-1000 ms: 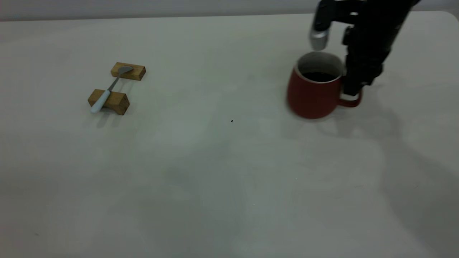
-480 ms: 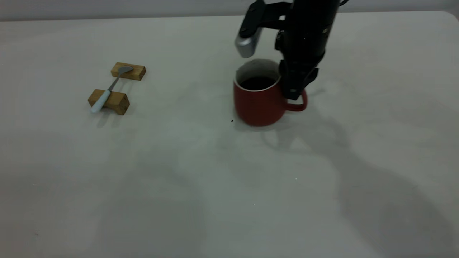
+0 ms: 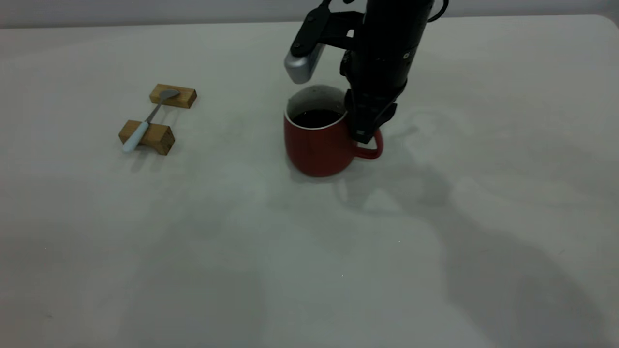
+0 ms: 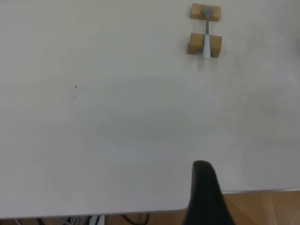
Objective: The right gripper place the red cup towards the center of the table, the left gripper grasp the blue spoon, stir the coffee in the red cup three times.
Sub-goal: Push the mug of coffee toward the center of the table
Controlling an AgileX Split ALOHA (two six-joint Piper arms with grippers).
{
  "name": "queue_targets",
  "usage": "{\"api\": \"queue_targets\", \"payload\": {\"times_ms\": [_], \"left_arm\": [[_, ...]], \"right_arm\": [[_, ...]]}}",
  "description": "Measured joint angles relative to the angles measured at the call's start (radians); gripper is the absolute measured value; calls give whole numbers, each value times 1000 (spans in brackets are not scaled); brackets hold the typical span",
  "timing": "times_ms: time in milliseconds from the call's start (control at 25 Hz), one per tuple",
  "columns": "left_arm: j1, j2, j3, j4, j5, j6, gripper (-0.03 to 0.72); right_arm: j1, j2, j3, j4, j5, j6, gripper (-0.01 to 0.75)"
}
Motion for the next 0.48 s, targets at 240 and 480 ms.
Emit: {"api": "queue_targets", "payload": {"times_ms": [240, 480], "left_arm": [[0, 0, 0, 0, 0, 0, 571], [0, 0, 0, 0, 0, 0, 571]], "right_arm": [[0, -2, -1, 21, -13, 34, 299], [0, -2, -7, 23, -7, 79, 554]]}}
